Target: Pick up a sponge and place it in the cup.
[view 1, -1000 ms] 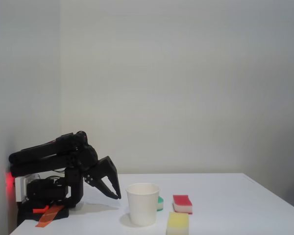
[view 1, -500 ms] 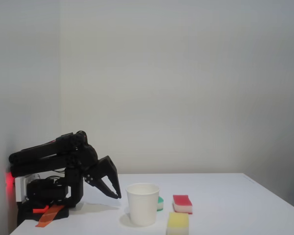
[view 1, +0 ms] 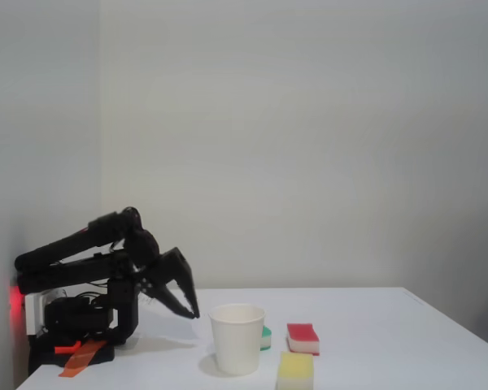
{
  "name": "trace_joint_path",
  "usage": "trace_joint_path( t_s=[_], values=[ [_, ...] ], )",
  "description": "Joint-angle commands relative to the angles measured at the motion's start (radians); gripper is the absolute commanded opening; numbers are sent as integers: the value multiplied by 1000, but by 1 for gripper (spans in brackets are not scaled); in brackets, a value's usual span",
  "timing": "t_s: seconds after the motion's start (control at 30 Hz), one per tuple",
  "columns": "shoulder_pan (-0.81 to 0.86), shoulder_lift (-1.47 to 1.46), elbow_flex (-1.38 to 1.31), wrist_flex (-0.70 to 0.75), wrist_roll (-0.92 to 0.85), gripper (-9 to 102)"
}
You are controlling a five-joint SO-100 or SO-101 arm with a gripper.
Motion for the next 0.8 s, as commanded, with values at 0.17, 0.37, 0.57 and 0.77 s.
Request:
trace_joint_path(
  t_s=[0.17, 0.37, 0.57, 0.77],
  values=[
    [-25, -218, -196, 115, -6, 0],
    [-118, -469, -327, 41, 40, 0],
    [-215, -767, -494, -38, 40, 0],
    [-296, -992, -640, -118, 55, 4]
  ],
)
